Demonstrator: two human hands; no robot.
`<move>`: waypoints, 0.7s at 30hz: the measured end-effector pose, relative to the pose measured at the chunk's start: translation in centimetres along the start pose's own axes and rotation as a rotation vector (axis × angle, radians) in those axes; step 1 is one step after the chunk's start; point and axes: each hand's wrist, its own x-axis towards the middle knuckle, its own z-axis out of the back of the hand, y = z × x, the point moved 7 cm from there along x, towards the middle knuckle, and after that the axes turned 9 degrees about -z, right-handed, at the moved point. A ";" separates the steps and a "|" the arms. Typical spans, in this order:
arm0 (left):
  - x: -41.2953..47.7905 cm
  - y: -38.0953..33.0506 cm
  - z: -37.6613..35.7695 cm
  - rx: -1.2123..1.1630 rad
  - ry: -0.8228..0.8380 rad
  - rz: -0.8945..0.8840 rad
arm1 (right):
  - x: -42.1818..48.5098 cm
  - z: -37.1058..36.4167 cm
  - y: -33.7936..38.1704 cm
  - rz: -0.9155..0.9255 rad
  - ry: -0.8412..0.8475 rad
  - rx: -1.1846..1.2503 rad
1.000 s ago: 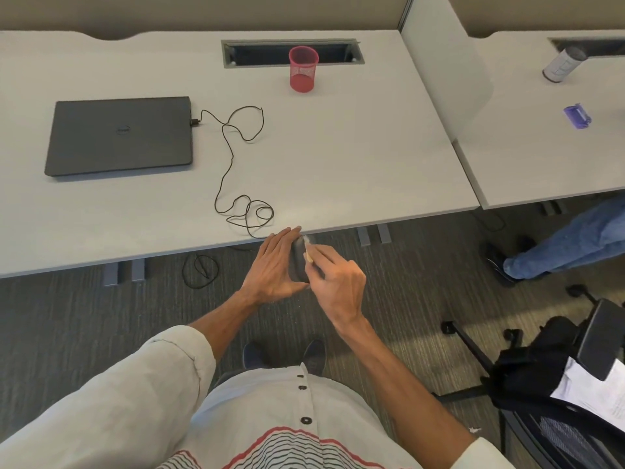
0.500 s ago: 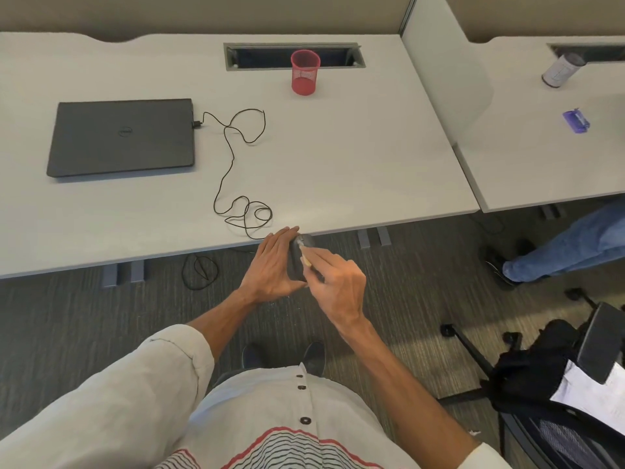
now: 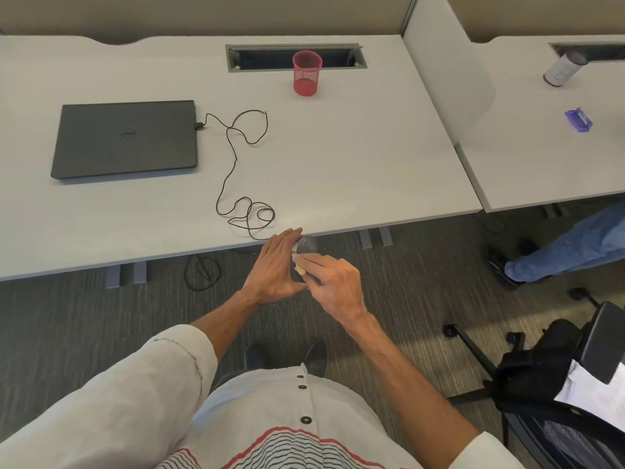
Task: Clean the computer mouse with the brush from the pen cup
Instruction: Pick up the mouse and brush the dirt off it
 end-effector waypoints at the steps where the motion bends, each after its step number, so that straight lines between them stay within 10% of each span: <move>1: -0.1 0.1 0.0 0.001 0.001 -0.001 | -0.1 0.0 -0.1 -0.004 0.022 0.035; 11: 0.1 0.3 0.1 -0.003 0.012 0.006 | 0.3 1.8 -1.5 -0.208 -0.110 0.110; 21: 0.1 0.2 0.4 -0.022 -0.013 0.005 | -0.8 0.6 -0.2 -0.090 0.107 0.140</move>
